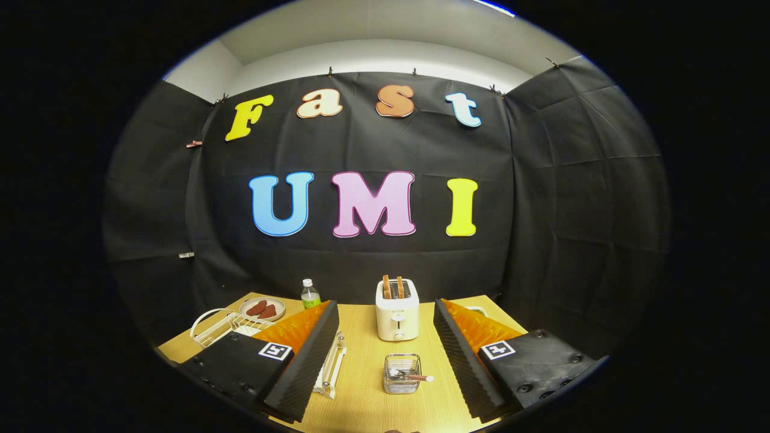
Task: Take the plate from the dish rack, then take the spoon from the basket and place it into the plate.
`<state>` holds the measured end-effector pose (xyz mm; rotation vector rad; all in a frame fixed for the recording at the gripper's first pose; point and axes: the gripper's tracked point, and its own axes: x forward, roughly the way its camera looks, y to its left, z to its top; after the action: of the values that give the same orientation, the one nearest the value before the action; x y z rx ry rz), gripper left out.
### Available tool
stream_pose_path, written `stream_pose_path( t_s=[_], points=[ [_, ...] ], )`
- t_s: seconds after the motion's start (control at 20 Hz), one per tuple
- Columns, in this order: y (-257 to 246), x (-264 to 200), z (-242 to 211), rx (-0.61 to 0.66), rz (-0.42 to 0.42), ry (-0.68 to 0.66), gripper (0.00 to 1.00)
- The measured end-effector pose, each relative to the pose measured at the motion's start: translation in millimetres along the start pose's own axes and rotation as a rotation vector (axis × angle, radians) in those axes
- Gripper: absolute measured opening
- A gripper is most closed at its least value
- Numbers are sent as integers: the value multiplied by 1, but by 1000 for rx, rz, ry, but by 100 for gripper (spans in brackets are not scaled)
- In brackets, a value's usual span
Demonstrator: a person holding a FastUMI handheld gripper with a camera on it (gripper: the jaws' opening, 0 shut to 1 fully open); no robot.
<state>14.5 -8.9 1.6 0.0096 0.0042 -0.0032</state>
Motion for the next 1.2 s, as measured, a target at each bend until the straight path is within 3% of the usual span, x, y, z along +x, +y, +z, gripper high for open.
stream_pose_path(
  t_s=[1.2],
  points=[
    [21, 31, -13, -22, 43, 57, 98]
  ],
)
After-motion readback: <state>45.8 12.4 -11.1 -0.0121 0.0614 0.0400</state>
